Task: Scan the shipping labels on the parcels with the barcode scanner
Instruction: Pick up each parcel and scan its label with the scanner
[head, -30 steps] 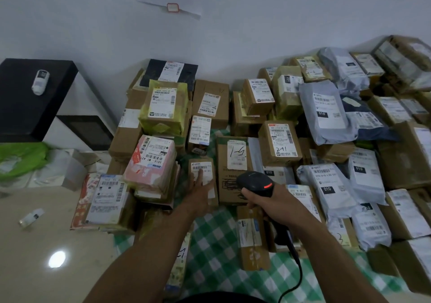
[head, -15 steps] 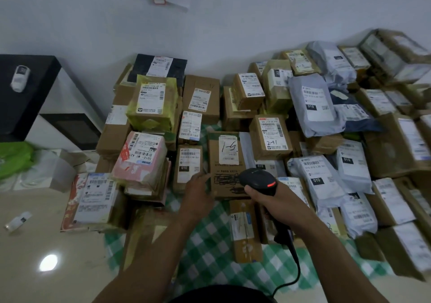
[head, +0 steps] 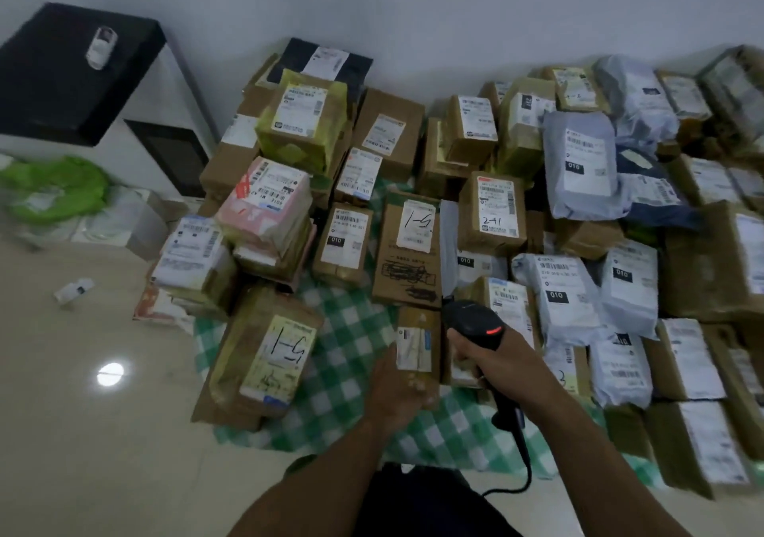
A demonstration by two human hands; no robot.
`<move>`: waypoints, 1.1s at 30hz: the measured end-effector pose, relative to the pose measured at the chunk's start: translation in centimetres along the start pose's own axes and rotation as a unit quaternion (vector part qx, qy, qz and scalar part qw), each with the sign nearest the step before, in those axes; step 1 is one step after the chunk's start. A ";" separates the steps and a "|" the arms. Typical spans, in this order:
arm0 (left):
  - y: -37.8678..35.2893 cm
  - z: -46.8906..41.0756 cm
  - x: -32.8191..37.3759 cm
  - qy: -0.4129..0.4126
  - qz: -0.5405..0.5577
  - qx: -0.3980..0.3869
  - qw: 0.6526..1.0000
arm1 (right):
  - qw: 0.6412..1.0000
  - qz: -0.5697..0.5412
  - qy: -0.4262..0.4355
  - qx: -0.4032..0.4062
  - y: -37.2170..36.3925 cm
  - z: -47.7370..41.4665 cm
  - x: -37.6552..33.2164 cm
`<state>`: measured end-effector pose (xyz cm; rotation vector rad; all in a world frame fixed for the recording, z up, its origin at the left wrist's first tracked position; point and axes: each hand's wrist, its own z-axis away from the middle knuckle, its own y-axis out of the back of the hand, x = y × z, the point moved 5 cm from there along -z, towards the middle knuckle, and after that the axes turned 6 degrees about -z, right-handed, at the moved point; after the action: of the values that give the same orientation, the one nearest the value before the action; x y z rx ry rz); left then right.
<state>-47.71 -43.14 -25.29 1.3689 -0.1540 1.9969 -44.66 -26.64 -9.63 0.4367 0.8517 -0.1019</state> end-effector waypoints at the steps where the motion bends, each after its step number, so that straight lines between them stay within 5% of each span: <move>1: -0.5 -0.1 -0.7 -0.001 -0.022 0.022 1.000 | 1.000 0.005 0.005 -0.003 0.1 0.0 0.4; 5: -3.2 -1.1 -5.7 0.039 -0.051 0.061 0.996 | 0.999 0.019 0.012 -0.028 0.8 -0.4 1.4; 16: 2.4 7.9 2.5 0.005 0.080 0.192 0.978 | 0.996 -0.031 0.077 -0.042 1.1 0.8 0.6; 23: 8.0 11.4 7.2 -0.055 0.024 0.247 0.967 | 0.980 -0.114 0.165 -0.014 1.3 2.9 -2.0; 33: 9.5 13.2 9.3 -0.099 -0.050 0.332 0.937 | 0.974 -0.133 0.173 -0.056 1.8 4.3 -3.3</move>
<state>-45.03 -51.90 -8.91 1.9454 0.5404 1.8947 -43.33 -27.08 -4.15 0.2343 1.2519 -0.2292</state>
